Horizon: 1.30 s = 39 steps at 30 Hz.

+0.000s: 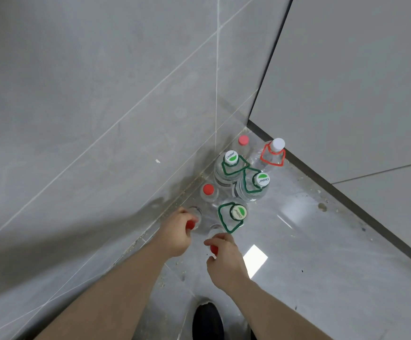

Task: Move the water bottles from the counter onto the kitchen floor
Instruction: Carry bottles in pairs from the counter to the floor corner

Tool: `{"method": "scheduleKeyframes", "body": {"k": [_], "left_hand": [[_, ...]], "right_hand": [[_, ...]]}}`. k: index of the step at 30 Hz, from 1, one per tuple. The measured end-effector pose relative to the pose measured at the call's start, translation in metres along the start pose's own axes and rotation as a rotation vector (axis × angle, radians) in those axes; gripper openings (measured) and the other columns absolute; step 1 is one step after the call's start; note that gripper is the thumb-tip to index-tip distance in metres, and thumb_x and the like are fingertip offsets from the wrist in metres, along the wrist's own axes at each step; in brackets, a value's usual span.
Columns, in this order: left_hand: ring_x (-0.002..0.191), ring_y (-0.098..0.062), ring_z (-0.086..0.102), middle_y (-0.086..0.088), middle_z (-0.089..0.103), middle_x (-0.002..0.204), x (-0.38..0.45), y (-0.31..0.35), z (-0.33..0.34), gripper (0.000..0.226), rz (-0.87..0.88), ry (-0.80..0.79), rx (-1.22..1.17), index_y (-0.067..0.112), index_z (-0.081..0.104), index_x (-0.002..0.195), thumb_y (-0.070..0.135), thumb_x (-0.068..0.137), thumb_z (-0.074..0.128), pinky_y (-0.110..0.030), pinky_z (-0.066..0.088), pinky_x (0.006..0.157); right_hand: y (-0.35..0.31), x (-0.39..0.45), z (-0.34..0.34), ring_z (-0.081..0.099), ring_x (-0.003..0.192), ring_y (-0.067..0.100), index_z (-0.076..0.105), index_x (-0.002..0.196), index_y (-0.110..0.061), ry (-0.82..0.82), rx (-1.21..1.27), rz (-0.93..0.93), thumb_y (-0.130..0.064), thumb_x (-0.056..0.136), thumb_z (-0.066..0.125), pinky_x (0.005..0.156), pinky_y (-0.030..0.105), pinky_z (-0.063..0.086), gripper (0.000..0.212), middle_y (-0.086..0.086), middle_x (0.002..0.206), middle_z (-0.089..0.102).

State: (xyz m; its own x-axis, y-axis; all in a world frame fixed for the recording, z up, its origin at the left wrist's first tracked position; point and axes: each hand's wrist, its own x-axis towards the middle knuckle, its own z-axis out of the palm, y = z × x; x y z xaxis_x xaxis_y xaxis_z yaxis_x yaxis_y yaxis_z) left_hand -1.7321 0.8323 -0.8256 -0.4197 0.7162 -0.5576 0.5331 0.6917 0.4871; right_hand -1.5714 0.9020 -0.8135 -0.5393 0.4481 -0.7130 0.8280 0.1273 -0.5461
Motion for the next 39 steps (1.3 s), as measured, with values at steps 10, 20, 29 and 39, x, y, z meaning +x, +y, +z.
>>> {"method": "scheduleKeyframes", "body": {"k": [10, 20, 29, 39], "left_hand": [[0.121, -0.015, 0.054, 0.006, 0.046, 0.138, 0.009, 0.008, -0.006, 0.054, -0.013, -0.031, -0.107, 0.011, 0.055, 0.136, -0.002, 0.084, 0.062, -0.029, 0.049, 0.099], [0.082, -0.019, 0.060, 0.003, 0.043, 0.126, -0.024, -0.013, 0.022, 0.051, -0.171, 0.242, -0.195, 0.021, 0.046, 0.122, -0.003, 0.079, 0.056, -0.036, 0.049, 0.068], [0.130, -0.031, 0.042, -0.003, 0.021, 0.157, -0.019, -0.103, 0.086, 0.086, -0.480, -0.042, 0.130, 0.020, 0.023, 0.154, 0.003, 0.083, 0.067, -0.037, 0.047, 0.102], [0.125, -0.032, 0.048, -0.008, 0.041, 0.145, 0.015, -0.149, 0.147, 0.064, -0.566, -0.083, 0.254, 0.021, 0.031, 0.149, 0.022, 0.094, 0.063, -0.040, 0.048, 0.095]], "right_hand": [[-0.016, 0.010, 0.004, 0.056, 0.119, 0.018, 0.062, 0.134, -0.023, -0.059, -0.047, -0.064, 0.007, 0.086, 0.051, 0.096, 0.027, 0.050, 0.057, -0.008, 0.142, 0.040], [0.000, 0.003, 0.021, 0.056, 0.121, 0.029, 0.030, 0.156, -0.024, -0.177, -0.191, 0.060, 0.001, 0.086, 0.064, 0.103, 0.035, 0.050, 0.081, 0.001, 0.155, 0.019], [0.054, 0.029, 0.032, 0.060, 0.119, 0.025, 0.029, 0.156, -0.020, -0.188, -0.239, 0.125, 0.002, 0.086, 0.057, 0.100, 0.032, 0.052, 0.079, 0.000, 0.157, 0.020], [0.105, 0.063, 0.030, 0.060, 0.118, 0.024, 0.030, 0.156, -0.021, -0.204, -0.374, 0.088, -0.008, 0.088, 0.058, 0.096, 0.029, 0.049, 0.074, 0.002, 0.157, 0.023]]}}
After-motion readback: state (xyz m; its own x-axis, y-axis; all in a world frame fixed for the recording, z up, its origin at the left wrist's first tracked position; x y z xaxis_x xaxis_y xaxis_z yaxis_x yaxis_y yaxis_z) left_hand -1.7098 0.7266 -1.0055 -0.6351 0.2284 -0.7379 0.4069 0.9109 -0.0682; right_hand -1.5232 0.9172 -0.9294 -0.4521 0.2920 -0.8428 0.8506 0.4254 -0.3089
